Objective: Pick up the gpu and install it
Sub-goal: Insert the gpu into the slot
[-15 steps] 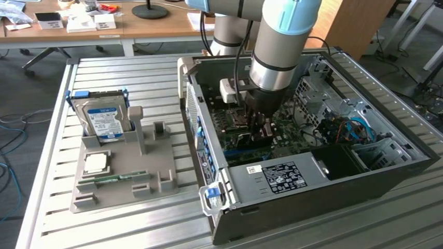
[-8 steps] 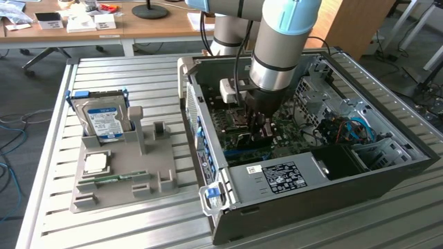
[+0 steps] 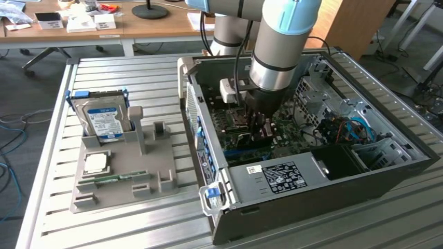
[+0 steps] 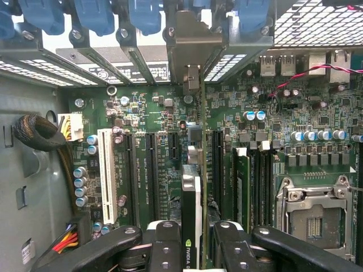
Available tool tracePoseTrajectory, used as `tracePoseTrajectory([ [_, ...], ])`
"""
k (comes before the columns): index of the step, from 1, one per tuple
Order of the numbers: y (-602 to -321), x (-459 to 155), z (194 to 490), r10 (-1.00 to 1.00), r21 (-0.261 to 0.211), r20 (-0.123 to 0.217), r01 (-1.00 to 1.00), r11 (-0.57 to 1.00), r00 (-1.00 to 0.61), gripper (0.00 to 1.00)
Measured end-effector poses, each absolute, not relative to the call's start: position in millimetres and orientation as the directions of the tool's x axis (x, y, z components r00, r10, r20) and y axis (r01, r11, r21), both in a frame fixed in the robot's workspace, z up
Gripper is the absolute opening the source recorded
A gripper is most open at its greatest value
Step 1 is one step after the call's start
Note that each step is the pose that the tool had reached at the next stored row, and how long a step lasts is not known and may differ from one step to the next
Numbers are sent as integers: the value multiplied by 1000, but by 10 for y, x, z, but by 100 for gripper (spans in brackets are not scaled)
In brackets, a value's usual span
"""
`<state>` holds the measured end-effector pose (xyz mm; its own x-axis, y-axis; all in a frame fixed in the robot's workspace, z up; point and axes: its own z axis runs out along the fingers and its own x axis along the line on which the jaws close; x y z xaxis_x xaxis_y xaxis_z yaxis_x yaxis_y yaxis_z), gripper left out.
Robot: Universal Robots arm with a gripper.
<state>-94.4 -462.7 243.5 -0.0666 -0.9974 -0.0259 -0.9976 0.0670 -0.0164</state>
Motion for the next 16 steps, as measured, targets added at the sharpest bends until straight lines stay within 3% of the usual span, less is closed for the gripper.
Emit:
tracePoseTrajectory([
  [16, -4627, -944, 2435, -997, -16, -26, -998, 67, -67, 27],
])
